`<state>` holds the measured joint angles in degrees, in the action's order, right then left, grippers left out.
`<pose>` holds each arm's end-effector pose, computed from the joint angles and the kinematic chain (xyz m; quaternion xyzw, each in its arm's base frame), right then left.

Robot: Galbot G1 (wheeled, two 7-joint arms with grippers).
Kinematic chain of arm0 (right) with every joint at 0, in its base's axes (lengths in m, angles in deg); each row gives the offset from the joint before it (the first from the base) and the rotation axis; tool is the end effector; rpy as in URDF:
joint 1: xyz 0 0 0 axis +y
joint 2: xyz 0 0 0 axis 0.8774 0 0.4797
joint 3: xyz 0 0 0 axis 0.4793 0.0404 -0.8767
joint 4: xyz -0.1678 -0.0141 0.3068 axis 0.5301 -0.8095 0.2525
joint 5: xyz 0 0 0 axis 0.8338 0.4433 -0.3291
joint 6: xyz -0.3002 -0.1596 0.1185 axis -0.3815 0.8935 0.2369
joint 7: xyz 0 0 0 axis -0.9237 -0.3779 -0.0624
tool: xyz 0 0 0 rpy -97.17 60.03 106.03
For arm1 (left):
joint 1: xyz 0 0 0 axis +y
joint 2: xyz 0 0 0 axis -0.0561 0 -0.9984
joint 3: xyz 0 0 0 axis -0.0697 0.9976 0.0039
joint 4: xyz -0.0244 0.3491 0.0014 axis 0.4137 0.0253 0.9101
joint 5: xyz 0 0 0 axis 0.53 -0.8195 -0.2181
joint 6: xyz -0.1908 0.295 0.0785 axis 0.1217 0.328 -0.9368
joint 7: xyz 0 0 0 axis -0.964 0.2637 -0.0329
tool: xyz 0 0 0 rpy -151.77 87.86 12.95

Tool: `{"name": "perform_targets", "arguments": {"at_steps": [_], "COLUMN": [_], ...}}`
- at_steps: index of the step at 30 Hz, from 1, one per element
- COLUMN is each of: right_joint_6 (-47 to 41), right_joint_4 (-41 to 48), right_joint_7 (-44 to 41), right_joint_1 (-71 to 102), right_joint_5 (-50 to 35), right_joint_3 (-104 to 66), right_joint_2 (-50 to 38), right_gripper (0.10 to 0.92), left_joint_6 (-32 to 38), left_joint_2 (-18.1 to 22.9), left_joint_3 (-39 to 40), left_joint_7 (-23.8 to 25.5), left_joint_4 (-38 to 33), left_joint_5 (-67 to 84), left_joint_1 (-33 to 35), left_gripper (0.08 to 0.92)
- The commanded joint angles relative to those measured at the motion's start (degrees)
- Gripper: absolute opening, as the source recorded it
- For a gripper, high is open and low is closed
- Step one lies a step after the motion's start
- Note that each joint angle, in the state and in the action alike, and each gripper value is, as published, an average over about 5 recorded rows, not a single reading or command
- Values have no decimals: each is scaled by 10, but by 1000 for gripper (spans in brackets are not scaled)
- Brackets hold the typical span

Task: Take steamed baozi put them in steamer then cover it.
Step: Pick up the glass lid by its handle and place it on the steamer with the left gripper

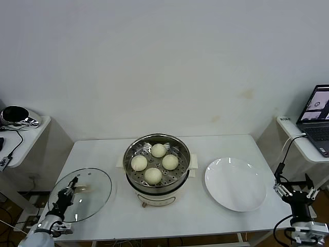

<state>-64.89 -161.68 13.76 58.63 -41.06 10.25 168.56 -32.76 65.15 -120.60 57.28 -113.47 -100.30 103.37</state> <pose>0.1693 -0.1676 -0.2873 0.1376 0.9870 -0.0815 0.0167 0.2457 0.2429 -0.4082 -0.0456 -0.7038 -0.7085 0.0260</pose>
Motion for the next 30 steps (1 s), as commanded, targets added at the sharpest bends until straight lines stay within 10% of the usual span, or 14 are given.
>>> {"name": "perform_targets", "arguments": {"at_steps": [1, 10, 18, 30], "right_joint_6": [0, 6, 10, 12], "right_joint_4": [-8, -24, -32, -18], "right_joint_7": [-2, -7, -19, -35], "right_joint_1": [2, 25, 34, 29], "right_joint_5": [2, 11, 38, 88], "right_joint_3": [14, 25, 45, 74], "right_joint_2": [0, 1, 13, 28], "right_gripper": [823, 823, 823, 823], "left_joint_6": [-13, -62, -172, -293], "left_joint_2": [-49, -143, -179, -99], "left_joint_3": [-74, -132, -22, 292], "left_joint_7": [36, 120, 161, 208], "left_joint_4": [-146, -249, -326, -311], "left_joint_5": [113, 255, 281, 160], "left_joint_1": [78, 91, 34, -194], "left_gripper": [150, 150, 150, 150]}}
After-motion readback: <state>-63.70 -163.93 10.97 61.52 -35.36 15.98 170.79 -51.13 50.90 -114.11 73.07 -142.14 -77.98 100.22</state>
